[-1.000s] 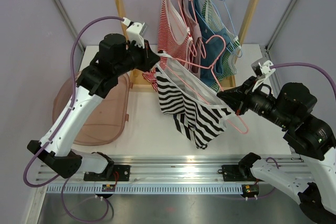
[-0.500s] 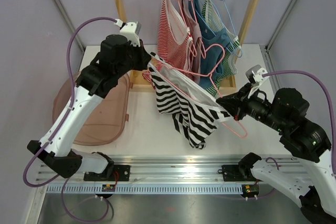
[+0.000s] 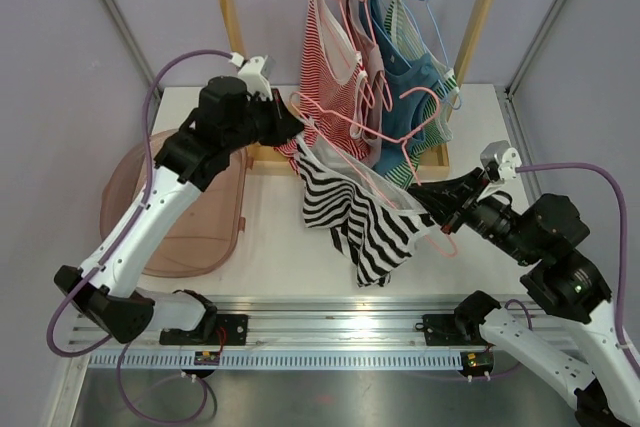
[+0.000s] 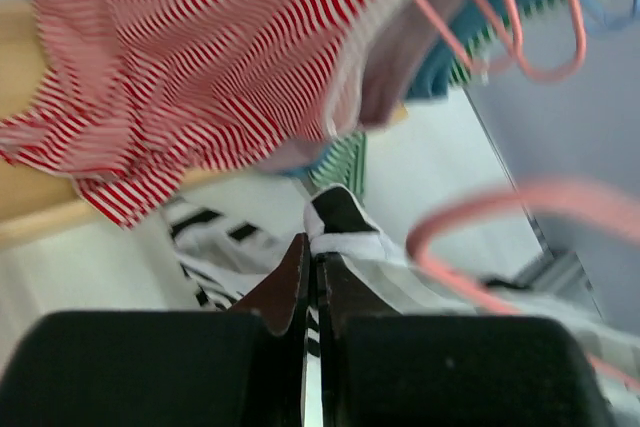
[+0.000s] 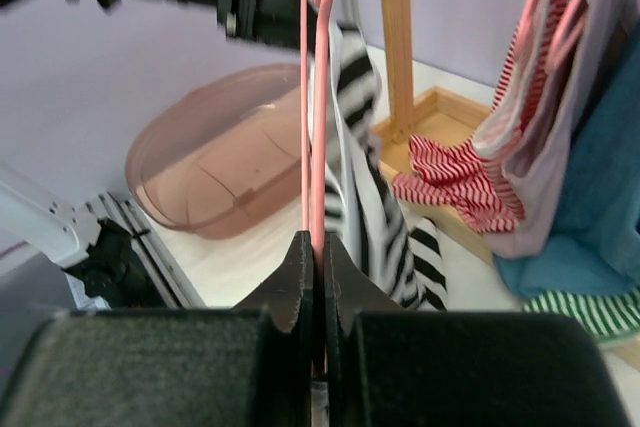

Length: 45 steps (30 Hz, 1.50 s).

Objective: Remove the tank top from the hanger

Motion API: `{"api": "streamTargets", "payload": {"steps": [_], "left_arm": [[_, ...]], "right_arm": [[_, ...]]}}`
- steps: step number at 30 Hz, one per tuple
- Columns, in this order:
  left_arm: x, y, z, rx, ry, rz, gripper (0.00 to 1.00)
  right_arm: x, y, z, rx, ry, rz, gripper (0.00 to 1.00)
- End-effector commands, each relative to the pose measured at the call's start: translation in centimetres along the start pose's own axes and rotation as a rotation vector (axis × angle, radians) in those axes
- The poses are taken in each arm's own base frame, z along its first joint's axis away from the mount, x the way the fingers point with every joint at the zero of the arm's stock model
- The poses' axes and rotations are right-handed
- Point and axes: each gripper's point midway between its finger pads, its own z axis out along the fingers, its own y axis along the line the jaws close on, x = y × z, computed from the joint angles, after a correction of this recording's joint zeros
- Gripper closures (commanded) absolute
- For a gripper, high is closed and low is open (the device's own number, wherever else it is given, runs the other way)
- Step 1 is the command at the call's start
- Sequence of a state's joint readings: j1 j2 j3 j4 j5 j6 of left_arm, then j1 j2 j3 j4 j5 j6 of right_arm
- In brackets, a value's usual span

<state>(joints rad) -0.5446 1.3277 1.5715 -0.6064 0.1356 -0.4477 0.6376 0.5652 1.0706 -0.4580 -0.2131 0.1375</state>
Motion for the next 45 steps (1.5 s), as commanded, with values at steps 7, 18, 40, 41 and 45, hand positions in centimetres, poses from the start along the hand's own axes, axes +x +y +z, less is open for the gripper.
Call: {"api": "streamTargets", "payload": {"steps": [7, 18, 40, 41, 45], "left_arm": [[10.1, -8.3, -4.3, 0.422, 0.084, 0.047, 1.00], [17.3, -0.6, -4.0, 0.175, 0.123, 0.011, 1.00], [12.3, 4.8, -10.0, -0.223, 0.110, 0.159, 0.01], [11.9, 5.2, -10.9, -0.240, 0.095, 0.169, 0.01], [11.8, 6.7, -12.2, -0.276, 0.059, 0.233, 0.01]], "right_arm": [[-9.6, 2.7, 4.9, -0.192, -0.436, 0.079, 1.00], [-10.4, 0.2, 6.7, -0.188, -0.761, 0.205, 1.00], [-7.0, -4.9, 17.9, 0.545, -0.041, -0.107, 1.00], [-7.0, -5.1, 18.2, 0.559, -0.016, -0.122, 1.00], [-8.5, -5.3, 21.4, 0.606, 0.025, -0.180, 1.00]]}}
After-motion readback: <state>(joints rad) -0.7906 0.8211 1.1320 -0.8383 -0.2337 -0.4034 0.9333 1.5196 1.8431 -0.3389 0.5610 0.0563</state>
